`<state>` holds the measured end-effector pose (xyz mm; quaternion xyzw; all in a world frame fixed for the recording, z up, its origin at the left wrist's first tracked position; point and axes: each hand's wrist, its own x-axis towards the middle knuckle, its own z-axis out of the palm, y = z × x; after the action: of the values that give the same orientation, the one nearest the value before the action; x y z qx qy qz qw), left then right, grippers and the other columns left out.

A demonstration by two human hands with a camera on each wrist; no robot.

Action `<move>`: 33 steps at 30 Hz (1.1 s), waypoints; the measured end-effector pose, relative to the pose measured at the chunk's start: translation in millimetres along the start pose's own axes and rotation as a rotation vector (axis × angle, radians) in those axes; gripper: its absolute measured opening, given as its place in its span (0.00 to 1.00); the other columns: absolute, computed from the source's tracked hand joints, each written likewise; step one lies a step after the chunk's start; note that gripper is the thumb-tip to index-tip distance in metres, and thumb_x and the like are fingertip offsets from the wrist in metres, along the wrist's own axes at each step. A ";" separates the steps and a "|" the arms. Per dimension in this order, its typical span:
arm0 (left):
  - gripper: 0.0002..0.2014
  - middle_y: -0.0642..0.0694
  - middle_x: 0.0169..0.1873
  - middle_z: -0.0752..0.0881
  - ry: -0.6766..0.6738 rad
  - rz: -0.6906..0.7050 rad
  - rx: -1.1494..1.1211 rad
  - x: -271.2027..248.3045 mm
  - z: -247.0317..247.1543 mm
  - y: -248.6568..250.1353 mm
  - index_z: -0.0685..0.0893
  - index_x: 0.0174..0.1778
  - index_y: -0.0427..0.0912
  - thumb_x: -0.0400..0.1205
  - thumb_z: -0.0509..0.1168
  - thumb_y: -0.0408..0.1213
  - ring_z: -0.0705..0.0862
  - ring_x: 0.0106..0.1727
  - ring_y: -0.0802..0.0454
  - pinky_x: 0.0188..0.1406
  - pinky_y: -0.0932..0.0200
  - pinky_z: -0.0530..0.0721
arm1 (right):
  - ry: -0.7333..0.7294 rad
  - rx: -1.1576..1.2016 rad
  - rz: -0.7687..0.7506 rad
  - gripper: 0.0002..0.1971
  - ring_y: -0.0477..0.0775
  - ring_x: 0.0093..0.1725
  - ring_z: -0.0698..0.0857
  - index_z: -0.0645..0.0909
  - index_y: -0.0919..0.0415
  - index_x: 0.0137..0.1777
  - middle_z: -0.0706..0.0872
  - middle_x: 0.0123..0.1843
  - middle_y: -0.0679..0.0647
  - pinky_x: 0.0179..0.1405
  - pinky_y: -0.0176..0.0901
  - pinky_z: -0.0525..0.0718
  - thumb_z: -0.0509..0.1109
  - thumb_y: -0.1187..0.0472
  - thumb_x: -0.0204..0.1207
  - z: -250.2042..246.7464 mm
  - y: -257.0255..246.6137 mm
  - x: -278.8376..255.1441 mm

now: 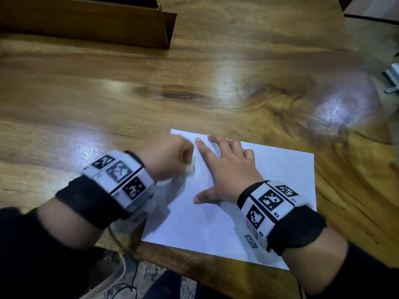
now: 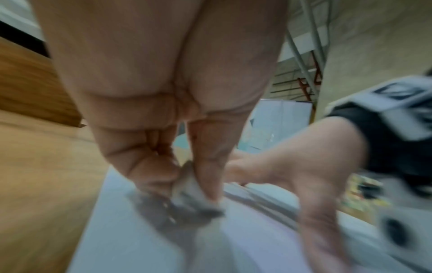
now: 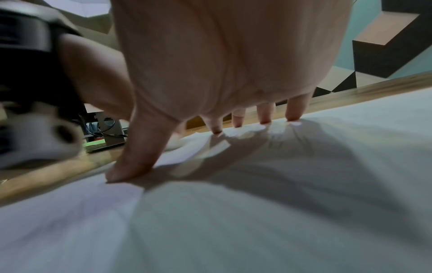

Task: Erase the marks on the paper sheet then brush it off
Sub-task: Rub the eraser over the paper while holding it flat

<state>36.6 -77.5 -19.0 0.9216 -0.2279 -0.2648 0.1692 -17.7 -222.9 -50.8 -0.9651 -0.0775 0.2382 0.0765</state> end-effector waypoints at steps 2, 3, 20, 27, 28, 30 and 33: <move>0.02 0.48 0.26 0.80 0.198 -0.031 -0.040 11.8 -1.7 2.7 0.81 0.33 0.40 0.70 0.67 0.33 0.77 0.37 0.48 0.32 0.61 0.70 | 0.000 0.003 -0.002 0.62 0.57 0.78 0.48 0.36 0.40 0.82 0.43 0.82 0.45 0.70 0.53 0.56 0.74 0.28 0.56 -0.1 -0.2 -0.7; 0.02 0.45 0.29 0.81 0.251 -0.040 -0.049 12.5 1.2 2.6 0.81 0.33 0.38 0.71 0.67 0.32 0.77 0.37 0.47 0.33 0.60 0.70 | 0.000 0.004 -0.002 0.62 0.57 0.78 0.48 0.36 0.40 0.82 0.43 0.82 0.45 0.70 0.53 0.55 0.74 0.28 0.56 0.2 -0.2 -0.7; 0.11 0.53 0.23 0.73 -0.032 0.120 0.029 -17.5 23.4 -6.3 0.75 0.25 0.46 0.71 0.68 0.36 0.73 0.29 0.53 0.26 0.64 0.67 | 0.028 0.040 0.011 0.67 0.56 0.79 0.48 0.36 0.50 0.83 0.45 0.81 0.43 0.71 0.52 0.56 0.76 0.30 0.55 -0.8 -1.7 -1.3; 0.09 0.49 0.39 0.84 0.121 -0.051 -0.148 -13.0 18.6 -18.9 0.82 0.48 0.46 0.73 0.69 0.37 0.80 0.39 0.53 0.32 0.63 0.72 | -0.007 0.069 0.029 0.68 0.54 0.80 0.44 0.35 0.53 0.83 0.38 0.83 0.47 0.75 0.51 0.53 0.80 0.33 0.54 -3.9 4.8 -2.1; 0.10 0.46 0.43 0.83 0.184 -0.036 -0.115 -12.2 21.1 -21.7 0.82 0.50 0.43 0.73 0.68 0.34 0.79 0.44 0.50 0.36 0.61 0.69 | -0.021 0.075 0.049 0.68 0.54 0.81 0.40 0.35 0.53 0.83 0.34 0.83 0.48 0.77 0.52 0.50 0.80 0.34 0.55 -4.7 7.3 -2.7; 0.08 0.39 0.45 0.81 0.262 0.026 -0.066 -11.3 25.4 -24.0 0.84 0.46 0.37 0.72 0.68 0.30 0.78 0.49 0.43 0.44 0.59 0.66 | -0.056 0.063 0.094 0.69 0.56 0.82 0.31 0.32 0.50 0.83 0.27 0.82 0.52 0.79 0.58 0.40 0.79 0.33 0.55 -4.5 12.7 -4.8; 0.05 0.35 0.47 0.82 0.313 0.077 -0.069 -10.8 29.4 -25.1 0.85 0.39 0.33 0.69 0.70 0.27 0.79 0.51 0.38 0.46 0.56 0.70 | -0.115 0.078 0.139 0.70 0.57 0.79 0.23 0.26 0.45 0.80 0.20 0.80 0.53 0.78 0.68 0.33 0.78 0.31 0.54 -1.9 18.7 -8.1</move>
<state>20.1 -56.5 -49.1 0.9359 -0.2245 -0.1191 0.2441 -21.8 -242.9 -49.0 -0.9491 -0.0055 0.3008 0.0929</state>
